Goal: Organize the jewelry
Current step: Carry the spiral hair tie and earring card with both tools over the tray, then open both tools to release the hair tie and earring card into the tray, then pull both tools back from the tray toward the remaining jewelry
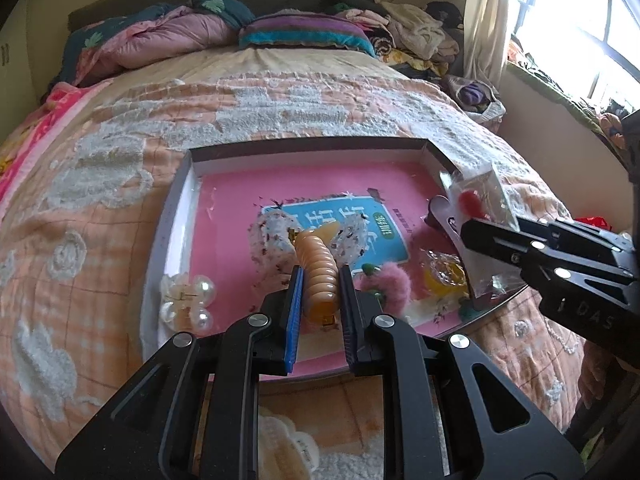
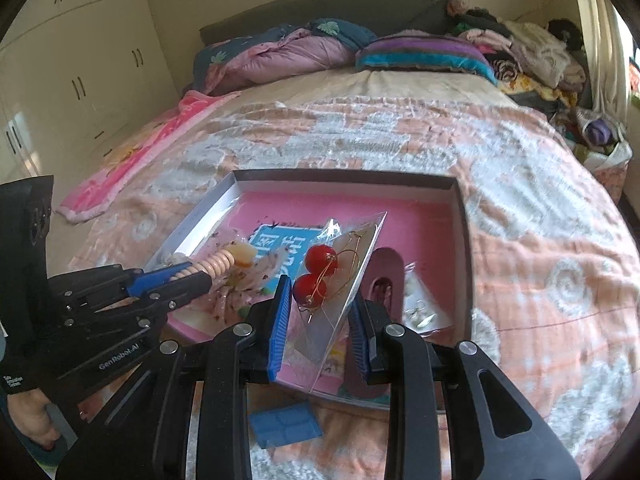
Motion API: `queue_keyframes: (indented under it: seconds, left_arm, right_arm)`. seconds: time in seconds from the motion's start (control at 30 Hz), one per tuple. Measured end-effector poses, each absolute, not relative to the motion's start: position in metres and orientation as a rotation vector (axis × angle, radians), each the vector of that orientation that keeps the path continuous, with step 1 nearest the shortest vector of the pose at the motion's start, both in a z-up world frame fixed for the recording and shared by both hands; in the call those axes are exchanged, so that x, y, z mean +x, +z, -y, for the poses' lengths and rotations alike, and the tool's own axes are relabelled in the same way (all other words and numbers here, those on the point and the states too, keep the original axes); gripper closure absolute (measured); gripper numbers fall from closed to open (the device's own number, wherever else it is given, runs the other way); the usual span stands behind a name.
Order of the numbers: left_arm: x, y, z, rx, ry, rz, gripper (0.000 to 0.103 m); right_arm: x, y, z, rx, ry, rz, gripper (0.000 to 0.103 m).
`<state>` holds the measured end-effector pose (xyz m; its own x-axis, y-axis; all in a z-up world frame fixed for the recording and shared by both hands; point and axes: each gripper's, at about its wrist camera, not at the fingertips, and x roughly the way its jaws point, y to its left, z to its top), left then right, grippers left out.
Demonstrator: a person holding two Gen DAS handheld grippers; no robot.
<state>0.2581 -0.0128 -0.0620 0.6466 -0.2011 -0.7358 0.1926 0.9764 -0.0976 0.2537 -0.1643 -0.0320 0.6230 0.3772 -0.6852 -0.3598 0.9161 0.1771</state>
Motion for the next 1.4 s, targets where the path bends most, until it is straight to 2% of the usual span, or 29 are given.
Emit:
queue_keyframes:
  seconds: [0.37, 0.4, 0.43, 0.5, 0.6, 0.73, 0.8, 0.87, 1.1, 1.2, 1.27, 1.3, 1.33, 1.4]
  left_arm:
    - [0.266, -0.073, 0.032, 0.005, -0.231, -0.878, 0.093]
    - [0.266, -0.073, 0.032, 0.006, -0.228, -0.878, 0.093]
    - [0.266, -0.073, 0.032, 0.005, -0.226, -0.876, 0.093]
    - [0.267, -0.071, 0.032, 0.004, -0.221, -0.873, 0.092]
    - [0.266, -0.068, 0.031, 0.001, -0.216, -0.867, 0.092]
    - [0.264, -0.063, 0.029, -0.003, -0.204, -0.868, 0.091]
    - [0.262, -0.059, 0.029, -0.005, -0.197, -0.860, 0.085]
    - [0.260, -0.055, 0.027, -0.011, -0.192, -0.855, 0.075]
    - [0.249, -0.035, 0.023, -0.008, -0.166, -0.831, 0.055]
    - [0.243, -0.023, 0.020, -0.006, -0.144, -0.813, 0.038]
    - [0.239, -0.014, 0.018, -0.015, -0.128, -0.801, 0.020]
    - [0.236, -0.008, 0.016, -0.027, -0.119, -0.796, 0.014]
    - [0.234, -0.003, 0.015, -0.035, -0.111, -0.789, 0.009]
    - [0.229, 0.006, 0.013, -0.042, -0.109, -0.775, 0.009]
  right_arm:
    - [0.261, -0.036, 0.180, 0.044, 0.404, -0.800, 0.073]
    - [0.259, -0.035, 0.180, 0.044, 0.403, -0.798, 0.068]
    - [0.256, -0.032, 0.182, 0.050, 0.404, -0.787, 0.057]
    - [0.248, -0.026, 0.187, 0.059, 0.400, -0.755, 0.047]
    - [0.235, -0.013, 0.196, 0.066, 0.390, -0.717, 0.040]
    - [0.214, 0.002, 0.216, 0.117, 0.354, -0.670, 0.021]
    - [0.205, 0.007, 0.226, 0.152, 0.336, -0.665, 0.018]
    - [0.199, 0.010, 0.234, 0.171, 0.322, -0.660, 0.016]
    - [0.176, 0.027, 0.254, 0.239, 0.322, -0.623, 0.015]
    - [0.168, 0.036, 0.256, 0.233, 0.321, -0.604, 0.011]
    - [0.161, 0.043, 0.258, 0.233, 0.320, -0.584, 0.010]
    - [0.158, 0.045, 0.259, 0.236, 0.321, -0.579, 0.008]
    - [0.154, 0.048, 0.260, 0.238, 0.322, -0.572, 0.007]
    - [0.149, 0.054, 0.261, 0.235, 0.314, -0.558, 0.006]
